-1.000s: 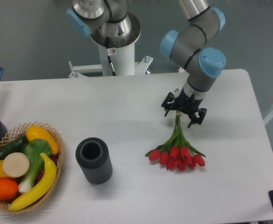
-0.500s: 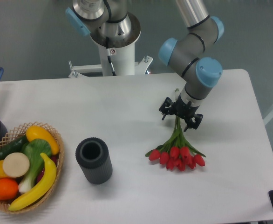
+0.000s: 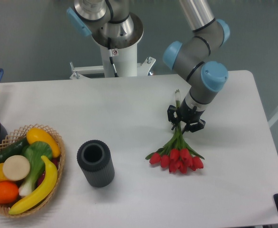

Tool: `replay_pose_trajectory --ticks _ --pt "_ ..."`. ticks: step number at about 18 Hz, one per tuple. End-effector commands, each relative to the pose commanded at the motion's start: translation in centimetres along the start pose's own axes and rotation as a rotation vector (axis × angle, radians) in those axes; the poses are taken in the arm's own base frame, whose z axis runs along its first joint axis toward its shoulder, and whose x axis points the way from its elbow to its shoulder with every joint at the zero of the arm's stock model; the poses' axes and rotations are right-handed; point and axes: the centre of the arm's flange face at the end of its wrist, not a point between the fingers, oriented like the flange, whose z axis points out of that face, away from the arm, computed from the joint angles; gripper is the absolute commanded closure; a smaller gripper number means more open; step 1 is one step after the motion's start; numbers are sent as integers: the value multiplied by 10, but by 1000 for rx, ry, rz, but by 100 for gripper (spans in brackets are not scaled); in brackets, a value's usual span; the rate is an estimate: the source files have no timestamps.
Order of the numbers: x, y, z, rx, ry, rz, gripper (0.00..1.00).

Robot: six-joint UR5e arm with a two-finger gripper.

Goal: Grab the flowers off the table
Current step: 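Lower the gripper and close it around the tulip stems, then lift the gripped tulip bouquet up off the table, blooms hanging below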

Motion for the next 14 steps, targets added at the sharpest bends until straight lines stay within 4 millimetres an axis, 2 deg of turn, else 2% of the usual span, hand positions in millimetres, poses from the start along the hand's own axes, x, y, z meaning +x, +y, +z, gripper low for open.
replay_pose_trajectory --ticks 2,4,8,11,14 --pt "-1 -2 -4 5 -8 2 76" --pt "-4 -5 -11 11 -20 5 80" --pt "-7 -8 -22 19 -36 6 80" --pt "-4 -13 -50 36 -82 16 80" --pt "2 -24 -96 124 -141 33 80"
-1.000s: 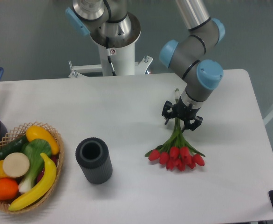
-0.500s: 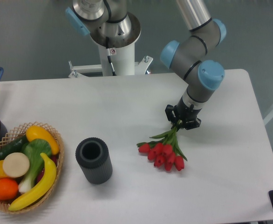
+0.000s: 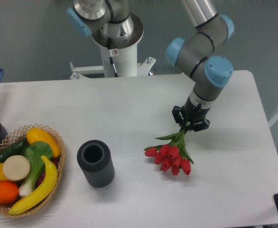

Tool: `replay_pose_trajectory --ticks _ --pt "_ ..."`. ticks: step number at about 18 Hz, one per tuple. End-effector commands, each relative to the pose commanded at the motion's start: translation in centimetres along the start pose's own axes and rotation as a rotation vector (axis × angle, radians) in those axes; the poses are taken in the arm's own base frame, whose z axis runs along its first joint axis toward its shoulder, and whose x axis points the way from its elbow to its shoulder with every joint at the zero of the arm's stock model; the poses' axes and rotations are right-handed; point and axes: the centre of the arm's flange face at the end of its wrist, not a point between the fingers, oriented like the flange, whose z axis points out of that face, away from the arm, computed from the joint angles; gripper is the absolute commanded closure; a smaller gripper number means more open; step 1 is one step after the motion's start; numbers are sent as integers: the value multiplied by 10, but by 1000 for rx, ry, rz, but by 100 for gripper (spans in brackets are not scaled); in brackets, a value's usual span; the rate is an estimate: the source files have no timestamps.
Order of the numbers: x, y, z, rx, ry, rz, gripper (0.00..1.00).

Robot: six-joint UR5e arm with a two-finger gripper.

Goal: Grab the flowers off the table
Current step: 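Lift the gripped tulip bouquet up off the table, blooms hanging below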

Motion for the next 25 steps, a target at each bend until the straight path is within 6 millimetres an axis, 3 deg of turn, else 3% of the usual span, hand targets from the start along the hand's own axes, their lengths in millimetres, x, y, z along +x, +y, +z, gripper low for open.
replay_pose_trajectory --ticks 6,10,13,17,25 --pt "5 -49 -92 222 -89 -46 80" --pt "20 -81 -157 398 -110 -52 80" --pt "34 -112 -191 538 -81 -3 80" --pt "41 -133 -204 674 3 27 80" --pt "43 -138 -207 733 46 33 80"
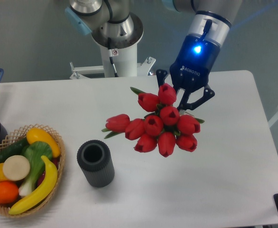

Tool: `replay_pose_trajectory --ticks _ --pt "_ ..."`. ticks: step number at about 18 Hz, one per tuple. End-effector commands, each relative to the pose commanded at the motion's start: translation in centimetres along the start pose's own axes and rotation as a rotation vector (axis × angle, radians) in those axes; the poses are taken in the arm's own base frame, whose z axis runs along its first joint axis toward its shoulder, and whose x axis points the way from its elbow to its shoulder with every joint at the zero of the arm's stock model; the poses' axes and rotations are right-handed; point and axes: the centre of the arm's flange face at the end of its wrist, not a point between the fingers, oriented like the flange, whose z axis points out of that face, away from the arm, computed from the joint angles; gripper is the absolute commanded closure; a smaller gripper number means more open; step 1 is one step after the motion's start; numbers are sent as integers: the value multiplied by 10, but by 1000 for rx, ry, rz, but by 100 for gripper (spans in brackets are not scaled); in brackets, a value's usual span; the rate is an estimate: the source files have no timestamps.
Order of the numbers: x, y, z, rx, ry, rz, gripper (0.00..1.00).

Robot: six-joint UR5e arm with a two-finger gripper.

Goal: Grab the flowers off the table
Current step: 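Lift the gripped tulip bouquet up off the table, blooms hanging below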

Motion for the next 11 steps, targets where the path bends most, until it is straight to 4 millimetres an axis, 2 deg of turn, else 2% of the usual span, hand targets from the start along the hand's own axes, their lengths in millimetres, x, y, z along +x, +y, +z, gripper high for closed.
replay_pose_trajectory --ticks 11 --pt "4 -2 -1 17 10 -20 80"
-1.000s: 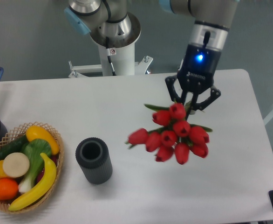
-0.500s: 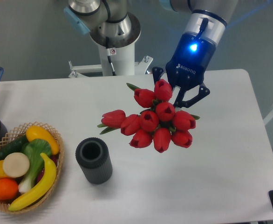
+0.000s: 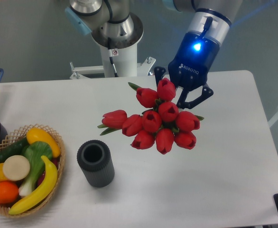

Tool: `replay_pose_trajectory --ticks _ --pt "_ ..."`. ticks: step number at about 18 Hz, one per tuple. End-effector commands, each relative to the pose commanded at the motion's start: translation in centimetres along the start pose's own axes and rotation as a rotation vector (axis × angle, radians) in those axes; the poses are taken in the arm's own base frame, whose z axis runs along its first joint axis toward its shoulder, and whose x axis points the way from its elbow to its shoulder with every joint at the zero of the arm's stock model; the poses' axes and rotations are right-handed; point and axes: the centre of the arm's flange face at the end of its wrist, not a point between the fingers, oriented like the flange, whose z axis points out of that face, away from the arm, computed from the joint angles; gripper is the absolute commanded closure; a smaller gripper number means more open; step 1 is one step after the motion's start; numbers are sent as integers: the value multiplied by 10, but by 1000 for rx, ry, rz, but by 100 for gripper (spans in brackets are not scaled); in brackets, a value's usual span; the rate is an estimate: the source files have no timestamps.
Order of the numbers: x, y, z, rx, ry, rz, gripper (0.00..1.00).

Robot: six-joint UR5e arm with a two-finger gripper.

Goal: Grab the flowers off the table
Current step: 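Lift the gripped tulip bouquet up off the table, blooms hanging below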

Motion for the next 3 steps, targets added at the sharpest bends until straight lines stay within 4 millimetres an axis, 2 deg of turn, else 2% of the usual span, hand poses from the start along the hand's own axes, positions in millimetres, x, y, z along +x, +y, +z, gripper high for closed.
replay_pose_trajectory --ticks 3 --pt "-1 0 -1 2 -1 1 80"
